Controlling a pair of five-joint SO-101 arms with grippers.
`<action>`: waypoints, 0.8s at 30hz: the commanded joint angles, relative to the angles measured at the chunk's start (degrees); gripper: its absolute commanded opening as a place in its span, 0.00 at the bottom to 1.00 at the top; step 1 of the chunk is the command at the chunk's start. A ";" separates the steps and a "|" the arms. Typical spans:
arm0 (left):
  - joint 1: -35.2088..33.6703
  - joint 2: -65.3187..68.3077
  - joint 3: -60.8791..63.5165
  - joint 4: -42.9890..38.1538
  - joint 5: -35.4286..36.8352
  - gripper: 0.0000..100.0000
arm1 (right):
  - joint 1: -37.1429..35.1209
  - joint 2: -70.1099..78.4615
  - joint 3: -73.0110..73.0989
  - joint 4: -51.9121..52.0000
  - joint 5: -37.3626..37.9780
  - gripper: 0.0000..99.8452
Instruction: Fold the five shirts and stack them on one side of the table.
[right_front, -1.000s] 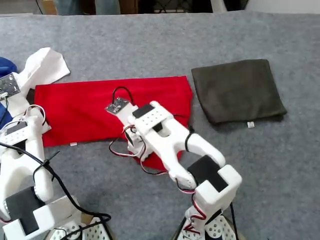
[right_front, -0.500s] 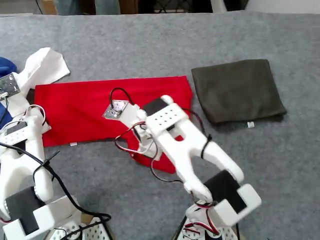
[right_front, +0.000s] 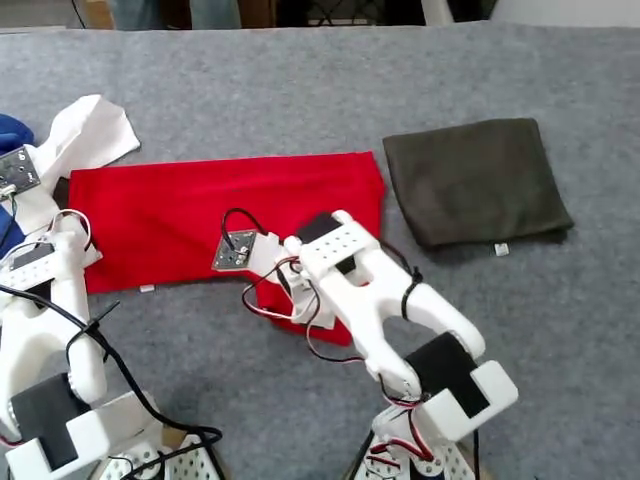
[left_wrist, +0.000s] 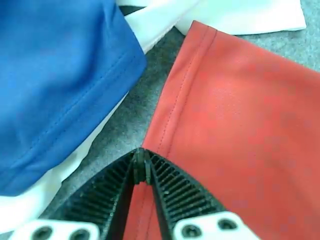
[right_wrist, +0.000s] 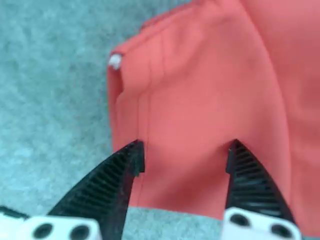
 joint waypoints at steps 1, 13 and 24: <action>-0.40 -0.26 -1.54 -0.79 -0.18 0.03 | -0.44 1.89 0.13 -2.37 0.44 0.27; -0.48 -0.26 -1.36 -0.79 -0.18 0.03 | 3.08 7.60 -1.80 -9.32 0.26 0.02; -0.31 -0.26 -1.36 -1.05 -0.18 0.03 | 9.67 8.04 -26.24 8.00 0.70 0.01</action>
